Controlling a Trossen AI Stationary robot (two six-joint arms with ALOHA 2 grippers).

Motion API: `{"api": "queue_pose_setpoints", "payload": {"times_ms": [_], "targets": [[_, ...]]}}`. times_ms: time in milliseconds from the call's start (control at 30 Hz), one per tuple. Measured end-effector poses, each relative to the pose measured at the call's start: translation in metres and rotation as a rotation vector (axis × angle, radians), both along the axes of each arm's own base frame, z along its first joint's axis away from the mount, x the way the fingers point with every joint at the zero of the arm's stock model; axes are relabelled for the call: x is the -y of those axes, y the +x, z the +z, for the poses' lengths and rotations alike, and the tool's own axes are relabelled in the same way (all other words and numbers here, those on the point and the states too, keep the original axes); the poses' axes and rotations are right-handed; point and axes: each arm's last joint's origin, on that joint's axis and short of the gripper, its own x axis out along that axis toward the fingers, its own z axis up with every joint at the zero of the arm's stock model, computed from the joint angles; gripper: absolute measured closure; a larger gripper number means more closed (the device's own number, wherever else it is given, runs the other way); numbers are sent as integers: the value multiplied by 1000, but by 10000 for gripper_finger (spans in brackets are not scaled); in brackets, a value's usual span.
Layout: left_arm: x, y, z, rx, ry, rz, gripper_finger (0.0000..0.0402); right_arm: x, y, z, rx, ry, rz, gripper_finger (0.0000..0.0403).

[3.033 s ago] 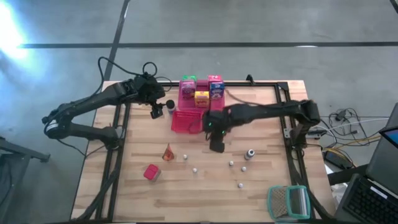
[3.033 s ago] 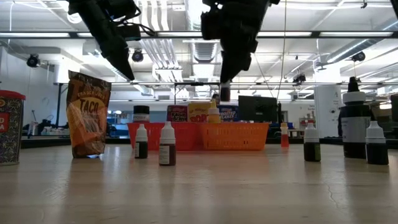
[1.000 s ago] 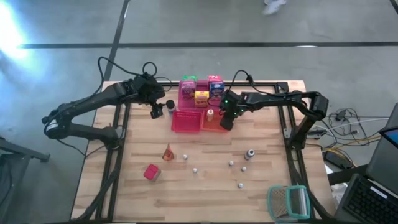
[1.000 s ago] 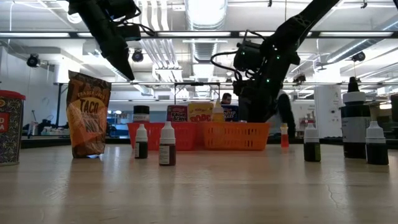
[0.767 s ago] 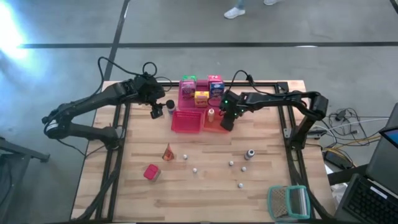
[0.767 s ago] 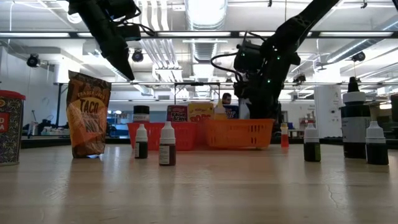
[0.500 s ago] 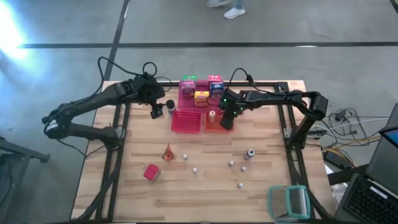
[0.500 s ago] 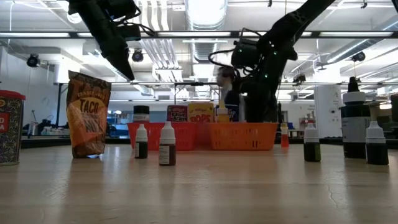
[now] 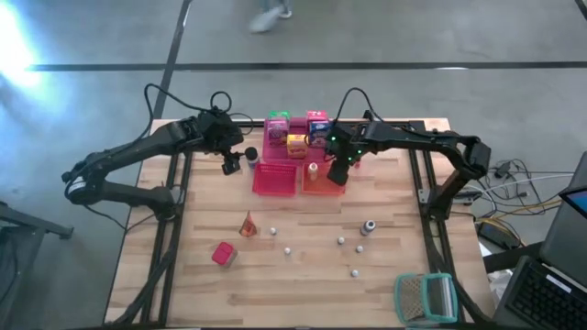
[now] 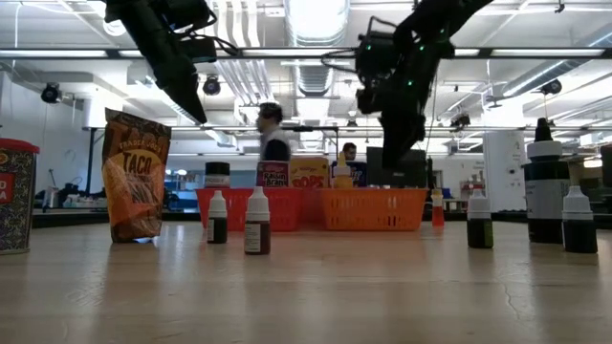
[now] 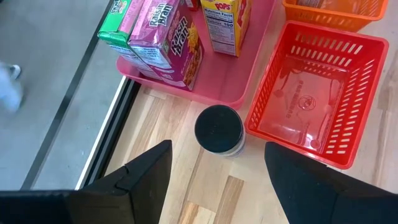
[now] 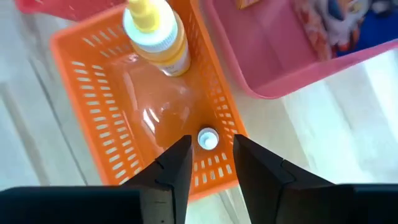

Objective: Pick & Place Kitchen Items
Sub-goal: Put the small orange food coloring bottle into the orange bin

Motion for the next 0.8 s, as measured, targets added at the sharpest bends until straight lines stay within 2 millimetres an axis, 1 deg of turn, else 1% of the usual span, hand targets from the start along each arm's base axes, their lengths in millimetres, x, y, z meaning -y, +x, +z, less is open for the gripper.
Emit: {"api": "queue_pose_setpoints", "payload": {"times_ms": [167,267,367,500,800], "targets": [[0,0,0,0,0,0,140,-2,-21,21,55,-47,-100,310],[0,0,0,0,0,0,140,-2,-36,24,59,-84,-189,319],[0,0,0,0,0,0,140,1,-51,20,51,-75,-277,325],[0,0,0,0,0,0,140,5,-62,9,23,-47,-356,319],[0,0,0,0,0,0,140,11,-64,-7,-27,-5,-403,269]]}}
